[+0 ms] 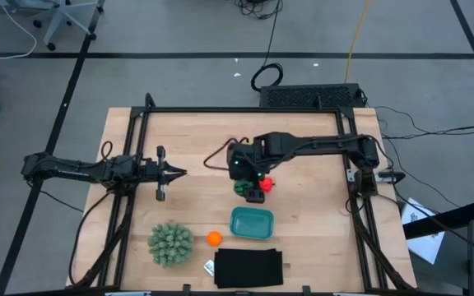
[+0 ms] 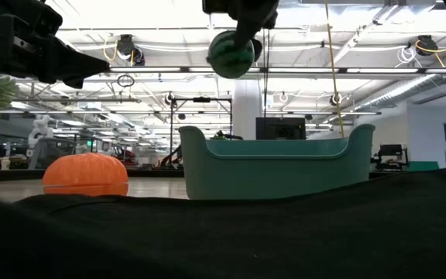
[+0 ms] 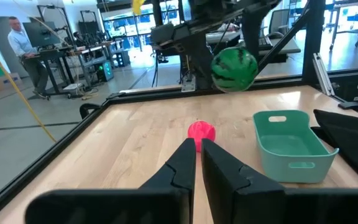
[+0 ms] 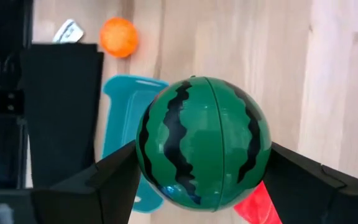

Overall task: Pick and placing Produce into tupperware
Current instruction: Put the green watermelon into the blue bin

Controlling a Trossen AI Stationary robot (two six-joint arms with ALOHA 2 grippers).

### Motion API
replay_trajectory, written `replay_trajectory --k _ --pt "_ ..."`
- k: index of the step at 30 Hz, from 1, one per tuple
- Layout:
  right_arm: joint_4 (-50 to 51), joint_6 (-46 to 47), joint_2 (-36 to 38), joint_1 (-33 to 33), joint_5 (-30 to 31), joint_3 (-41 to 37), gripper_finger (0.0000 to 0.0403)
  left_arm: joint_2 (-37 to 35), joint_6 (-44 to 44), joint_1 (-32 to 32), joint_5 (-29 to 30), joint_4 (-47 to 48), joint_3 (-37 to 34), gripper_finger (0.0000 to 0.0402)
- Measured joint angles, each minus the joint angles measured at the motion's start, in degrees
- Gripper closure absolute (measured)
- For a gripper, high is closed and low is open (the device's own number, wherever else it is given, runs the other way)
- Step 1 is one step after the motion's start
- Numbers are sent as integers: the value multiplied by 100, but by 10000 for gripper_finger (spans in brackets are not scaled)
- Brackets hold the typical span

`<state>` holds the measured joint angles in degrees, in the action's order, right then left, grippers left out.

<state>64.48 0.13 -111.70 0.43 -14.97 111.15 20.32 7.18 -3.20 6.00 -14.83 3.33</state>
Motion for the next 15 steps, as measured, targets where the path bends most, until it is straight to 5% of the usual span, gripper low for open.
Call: replay_trajectory --k 15 --pt "-1256 -2191 -21 799 620 -782 117 0 0 1 0 9 0 371"
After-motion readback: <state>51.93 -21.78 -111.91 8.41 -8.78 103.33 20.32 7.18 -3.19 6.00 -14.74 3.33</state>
